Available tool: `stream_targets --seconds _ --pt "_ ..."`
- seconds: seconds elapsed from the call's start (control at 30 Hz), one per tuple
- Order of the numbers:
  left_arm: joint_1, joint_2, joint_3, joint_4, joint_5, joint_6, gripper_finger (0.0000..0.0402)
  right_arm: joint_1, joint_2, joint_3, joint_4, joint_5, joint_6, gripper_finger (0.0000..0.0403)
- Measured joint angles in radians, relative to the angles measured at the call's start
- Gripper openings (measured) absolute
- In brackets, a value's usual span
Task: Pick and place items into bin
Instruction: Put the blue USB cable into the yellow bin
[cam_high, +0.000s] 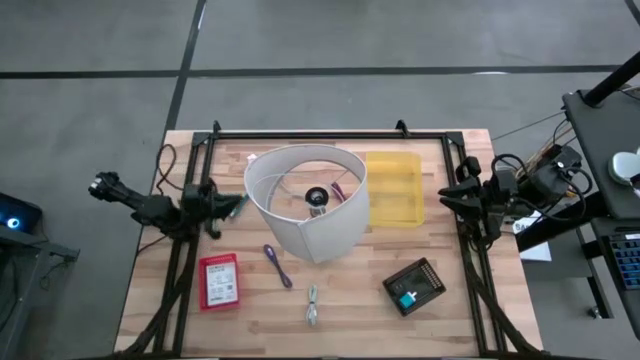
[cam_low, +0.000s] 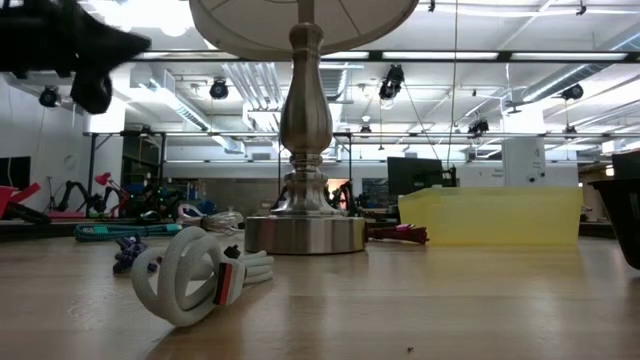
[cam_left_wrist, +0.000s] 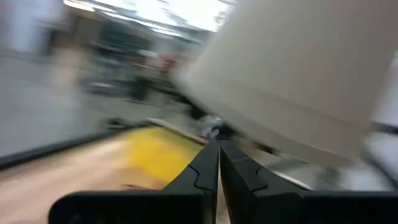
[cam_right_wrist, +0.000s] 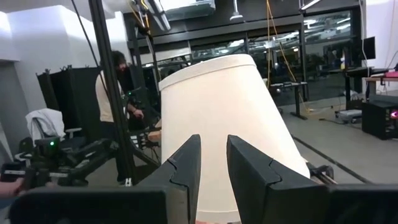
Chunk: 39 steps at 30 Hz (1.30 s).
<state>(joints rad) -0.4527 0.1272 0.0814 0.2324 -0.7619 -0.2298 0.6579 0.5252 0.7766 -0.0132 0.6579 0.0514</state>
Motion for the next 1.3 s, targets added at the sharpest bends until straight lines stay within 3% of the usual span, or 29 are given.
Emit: stream_targets --seconds 0.1,0.33,0.53,0.6,0.73,0.8,0.9,1.07,1.3 --pt "0.01 0.016 0.0 -0.001 -0.127 0.001 0.0 0.0 0.001 0.0 -0.007 0.0 0.001 0.0068" --pt "0.079 0.133 0.083 -0.003 -0.209 0.022 0.0 0.0 0.001 -0.001 -0.014 0.0 0.001 0.0068" --pt "0.277 0.287 0.243 0.007 -0.2 0.137 0.0 0.0 0.001 -0.001 -0.014 0.0 0.001 0.0068" --pt "0.382 0.333 0.279 0.009 -0.108 0.152 0.0 0.0 0.001 -0.001 -0.014 0.0 -0.001 0.0068" --pt "0.623 0.394 0.327 -0.051 0.242 0.021 0.0 0.0 0.001 -0.001 -0.014 0.0 0.001 0.0068" --pt "0.718 0.408 0.352 -0.15 0.333 -0.077 0.0 0.0 0.001 -0.001 -0.014 -0.001 0.012 0.0068" --pt "0.807 0.438 0.367 -0.228 0.451 -0.105 0.0 0.0 0.001 -0.001 -0.018 -0.002 0.033 0.0068" --pt "0.841 0.449 0.367 -0.318 0.497 -0.129 0.0014 0.0 0.001 -0.001 -0.063 -0.003 0.079 0.0068" --pt "0.842 0.497 0.368 -0.605 0.501 -0.279 0.0109 0.0 0.001 -0.001 -0.087 -0.003 0.104 0.0068"
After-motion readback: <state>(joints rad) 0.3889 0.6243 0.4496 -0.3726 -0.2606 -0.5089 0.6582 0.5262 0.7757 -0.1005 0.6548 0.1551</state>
